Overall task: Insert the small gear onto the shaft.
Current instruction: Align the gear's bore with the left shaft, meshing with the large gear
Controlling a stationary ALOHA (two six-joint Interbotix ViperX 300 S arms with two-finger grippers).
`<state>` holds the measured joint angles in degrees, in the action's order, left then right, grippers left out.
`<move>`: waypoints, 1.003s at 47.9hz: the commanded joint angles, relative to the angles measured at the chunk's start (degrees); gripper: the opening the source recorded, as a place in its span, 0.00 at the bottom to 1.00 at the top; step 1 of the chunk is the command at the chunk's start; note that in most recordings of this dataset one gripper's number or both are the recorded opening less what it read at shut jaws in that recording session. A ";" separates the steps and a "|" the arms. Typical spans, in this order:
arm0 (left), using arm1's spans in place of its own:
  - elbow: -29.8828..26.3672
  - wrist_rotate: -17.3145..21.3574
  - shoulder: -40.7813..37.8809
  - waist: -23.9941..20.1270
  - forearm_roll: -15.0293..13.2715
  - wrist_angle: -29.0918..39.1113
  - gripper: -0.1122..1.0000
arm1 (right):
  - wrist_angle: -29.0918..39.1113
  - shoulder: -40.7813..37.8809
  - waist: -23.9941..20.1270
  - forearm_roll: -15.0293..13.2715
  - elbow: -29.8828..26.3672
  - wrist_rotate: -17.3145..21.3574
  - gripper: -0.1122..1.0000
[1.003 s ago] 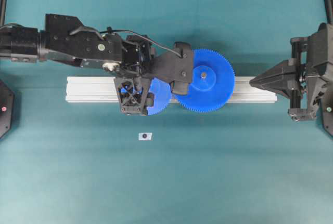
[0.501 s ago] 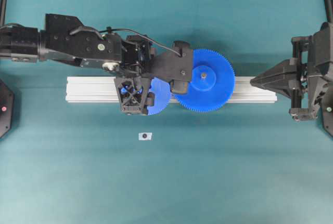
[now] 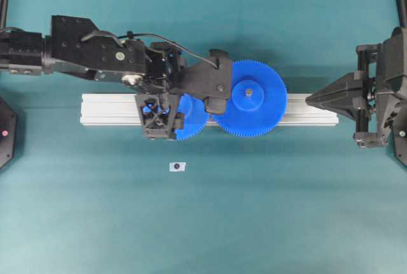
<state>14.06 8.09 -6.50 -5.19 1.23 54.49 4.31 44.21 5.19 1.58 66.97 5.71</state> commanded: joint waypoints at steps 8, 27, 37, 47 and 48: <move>-1.05 0.44 1.58 -0.18 0.09 0.26 0.73 | -0.35 -0.18 0.09 0.09 -0.62 0.70 0.12; -1.23 0.70 1.76 -2.29 0.09 0.53 0.73 | -0.35 -0.18 0.00 0.09 -0.62 1.32 0.12; -1.58 0.79 1.58 -2.46 0.09 0.53 0.73 | -0.35 -0.18 0.00 0.09 -0.53 2.72 0.12; -1.76 0.79 1.41 -2.55 0.09 0.44 0.73 | -0.44 -0.18 0.09 0.09 -0.53 2.72 0.12; -1.85 0.79 1.41 -2.46 0.09 0.44 0.73 | -0.44 -0.18 0.09 0.09 -0.53 2.72 0.12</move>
<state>13.71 8.79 -6.50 -6.24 1.05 54.58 4.31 44.12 5.10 1.58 66.97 7.91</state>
